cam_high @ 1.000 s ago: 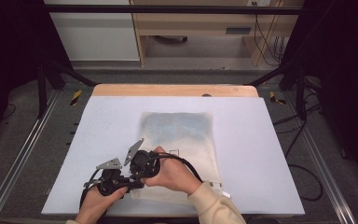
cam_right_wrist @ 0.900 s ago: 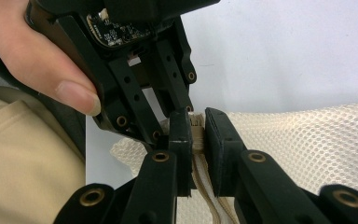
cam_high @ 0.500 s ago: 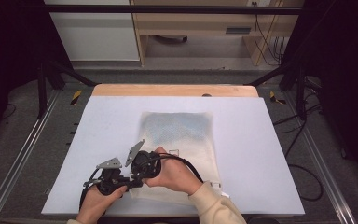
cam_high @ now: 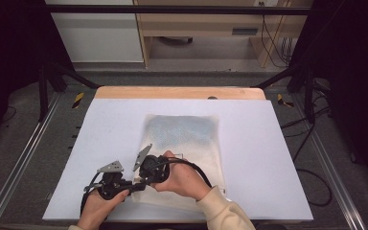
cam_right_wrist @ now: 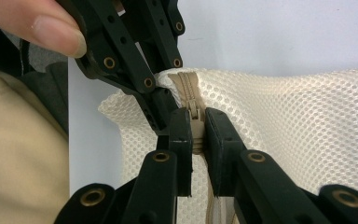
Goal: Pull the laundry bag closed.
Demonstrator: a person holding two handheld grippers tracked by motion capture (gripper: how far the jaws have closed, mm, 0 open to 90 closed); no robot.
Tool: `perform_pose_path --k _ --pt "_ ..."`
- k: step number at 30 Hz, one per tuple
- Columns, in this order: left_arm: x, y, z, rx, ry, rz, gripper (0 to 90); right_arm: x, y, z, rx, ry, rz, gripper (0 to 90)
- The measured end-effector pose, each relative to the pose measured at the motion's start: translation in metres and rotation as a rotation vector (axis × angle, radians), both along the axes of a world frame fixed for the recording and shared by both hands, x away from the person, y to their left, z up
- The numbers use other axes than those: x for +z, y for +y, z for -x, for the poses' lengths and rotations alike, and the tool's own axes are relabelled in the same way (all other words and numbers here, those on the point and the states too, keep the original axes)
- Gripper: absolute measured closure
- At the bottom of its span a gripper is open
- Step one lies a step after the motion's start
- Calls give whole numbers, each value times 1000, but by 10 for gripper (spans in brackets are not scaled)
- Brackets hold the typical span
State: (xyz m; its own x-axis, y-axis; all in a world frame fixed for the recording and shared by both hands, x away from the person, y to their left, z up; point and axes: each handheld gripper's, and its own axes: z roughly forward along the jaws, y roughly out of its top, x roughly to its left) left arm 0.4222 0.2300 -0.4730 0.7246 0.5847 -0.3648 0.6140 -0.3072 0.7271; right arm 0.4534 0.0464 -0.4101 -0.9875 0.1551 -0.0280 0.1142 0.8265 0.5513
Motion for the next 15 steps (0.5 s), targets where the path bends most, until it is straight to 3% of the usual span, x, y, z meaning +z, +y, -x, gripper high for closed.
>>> perform_pose_path --k 15 --pt "0 -2 1 3 -5 -11 850 -1 -2 0 0 2 5 817"
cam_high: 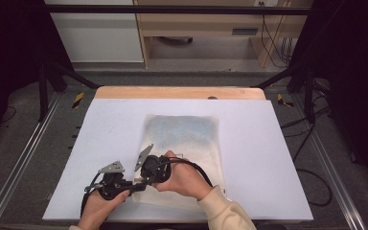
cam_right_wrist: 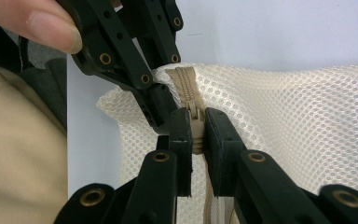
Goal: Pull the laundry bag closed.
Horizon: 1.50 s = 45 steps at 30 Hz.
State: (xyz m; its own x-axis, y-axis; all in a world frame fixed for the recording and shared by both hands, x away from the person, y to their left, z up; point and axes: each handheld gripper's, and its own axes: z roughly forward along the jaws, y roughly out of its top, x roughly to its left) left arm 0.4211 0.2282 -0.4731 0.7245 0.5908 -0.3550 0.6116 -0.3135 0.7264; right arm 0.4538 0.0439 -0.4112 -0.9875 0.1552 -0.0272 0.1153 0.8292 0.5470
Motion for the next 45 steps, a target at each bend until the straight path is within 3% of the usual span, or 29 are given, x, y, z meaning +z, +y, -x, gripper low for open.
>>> perform_pose_path --k 14,21,38,45 --pt "2 -2 1 4 -7 -6 850 2 -2 1 1 -5 -8 818" --pt "2 -4 2 -2 -19 -25 850 5 -4 5 9 -15 8 818" --pt "4 -8 4 -4 -36 -23 850 10 -8 10 9 -36 20 818" --pt "4 -8 5 -14 -45 -32 849 9 -8 11 2 -26 18 818"
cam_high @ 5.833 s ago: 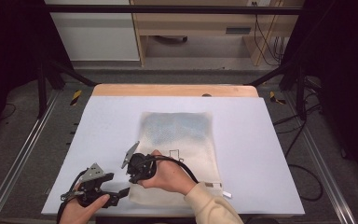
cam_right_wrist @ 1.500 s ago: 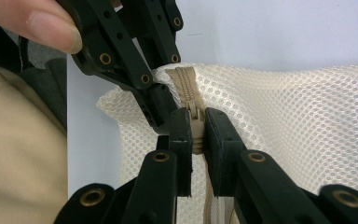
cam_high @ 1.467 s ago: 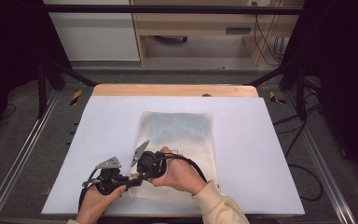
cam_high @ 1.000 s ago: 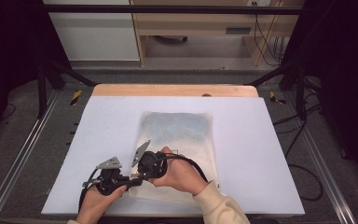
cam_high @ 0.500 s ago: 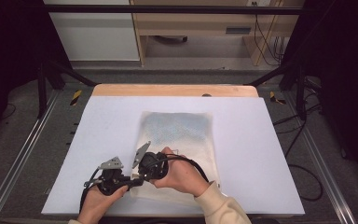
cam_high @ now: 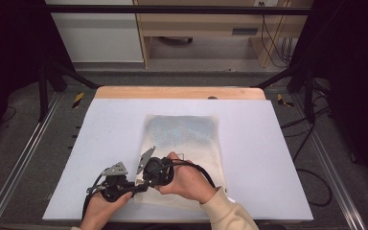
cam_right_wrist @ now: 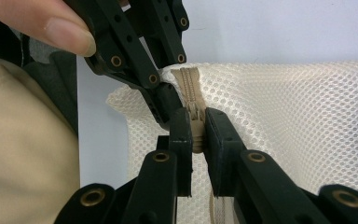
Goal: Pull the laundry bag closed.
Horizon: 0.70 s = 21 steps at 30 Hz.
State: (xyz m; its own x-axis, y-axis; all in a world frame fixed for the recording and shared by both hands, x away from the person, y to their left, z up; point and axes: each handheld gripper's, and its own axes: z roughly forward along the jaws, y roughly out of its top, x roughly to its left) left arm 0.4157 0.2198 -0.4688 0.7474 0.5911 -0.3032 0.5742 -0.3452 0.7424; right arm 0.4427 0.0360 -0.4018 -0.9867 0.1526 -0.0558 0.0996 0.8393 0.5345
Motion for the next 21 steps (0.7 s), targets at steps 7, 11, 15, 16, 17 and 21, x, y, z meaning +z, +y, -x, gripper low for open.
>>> perform_pose_path --k 7,11,15,16,17,21 --pt "1 -1 0 -2 -2 4 849 -1 -3 -1 -2 4 2 818" --pt "1 -2 1 -6 -4 3 849 -1 -4 -1 -5 11 -6 818" --pt "1 -3 1 -10 -6 5 848 -1 -6 0 -2 10 -5 818" --pt "1 -4 2 -11 -7 6 847 -1 -7 0 0 6 -2 818" --pt "2 -4 2 -12 -10 3 847 -1 -7 1 -7 12 -1 818" --pt "5 -1 1 -8 -20 21 847 -2 -11 -2 -22 12 12 818"
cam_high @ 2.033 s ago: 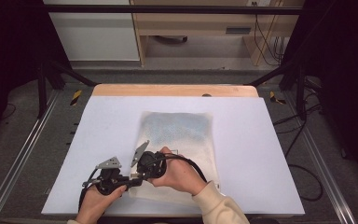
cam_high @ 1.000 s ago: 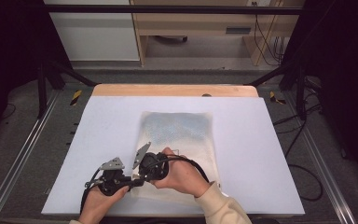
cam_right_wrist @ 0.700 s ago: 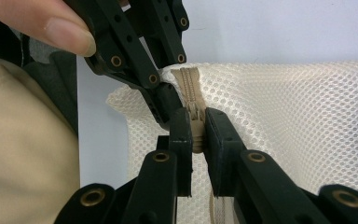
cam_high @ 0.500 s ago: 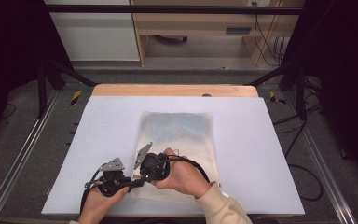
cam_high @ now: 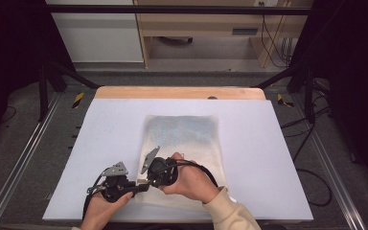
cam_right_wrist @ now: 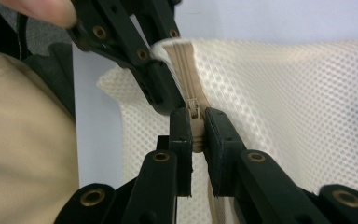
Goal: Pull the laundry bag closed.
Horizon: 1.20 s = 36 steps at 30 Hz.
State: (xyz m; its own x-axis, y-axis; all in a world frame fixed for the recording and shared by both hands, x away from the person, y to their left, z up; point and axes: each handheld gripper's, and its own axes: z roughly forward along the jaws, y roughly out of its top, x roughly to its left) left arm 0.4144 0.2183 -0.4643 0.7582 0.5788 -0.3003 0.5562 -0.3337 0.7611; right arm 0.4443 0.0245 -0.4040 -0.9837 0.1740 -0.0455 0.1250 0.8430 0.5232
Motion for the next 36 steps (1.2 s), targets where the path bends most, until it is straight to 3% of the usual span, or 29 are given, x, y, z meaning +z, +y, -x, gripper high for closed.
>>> perform_pose_path --k 12,36 --pt "-2 -3 0 -12 3 -14 846 -3 -8 -4 -12 26 -1 817" --pt "-3 -3 0 -17 19 15 843 -5 -20 -4 -27 43 13 817"
